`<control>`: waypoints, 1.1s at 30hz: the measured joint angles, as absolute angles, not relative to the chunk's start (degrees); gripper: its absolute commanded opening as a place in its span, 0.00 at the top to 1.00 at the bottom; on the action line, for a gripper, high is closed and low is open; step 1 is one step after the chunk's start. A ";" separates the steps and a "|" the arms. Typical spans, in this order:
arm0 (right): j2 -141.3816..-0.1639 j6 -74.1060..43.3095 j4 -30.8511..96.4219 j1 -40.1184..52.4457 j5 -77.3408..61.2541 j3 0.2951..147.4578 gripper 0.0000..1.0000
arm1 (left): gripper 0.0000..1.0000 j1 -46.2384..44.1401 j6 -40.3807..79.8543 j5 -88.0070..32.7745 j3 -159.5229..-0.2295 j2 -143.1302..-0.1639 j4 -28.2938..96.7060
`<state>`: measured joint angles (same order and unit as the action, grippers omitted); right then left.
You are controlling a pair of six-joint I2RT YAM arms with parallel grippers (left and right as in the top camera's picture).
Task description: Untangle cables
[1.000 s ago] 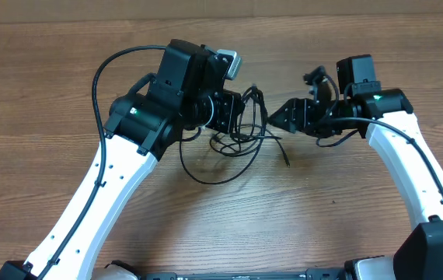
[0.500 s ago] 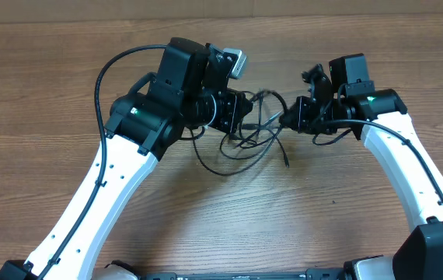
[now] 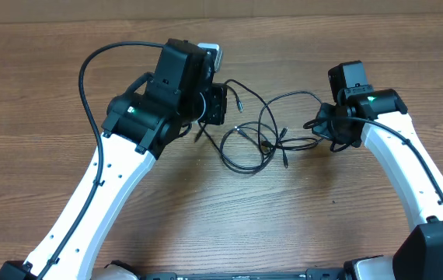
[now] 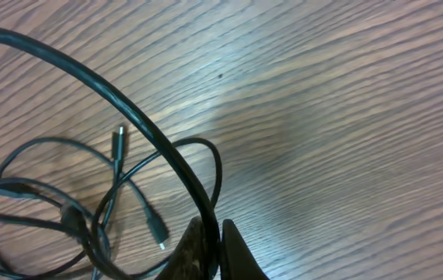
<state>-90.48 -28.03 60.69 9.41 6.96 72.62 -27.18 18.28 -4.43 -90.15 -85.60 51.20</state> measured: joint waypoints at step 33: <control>-85.86 -14.83 73.10 8.29 -10.00 109.12 0.59 | 0.96 -3.20 29.87 19.86 -90.59 -87.55 61.17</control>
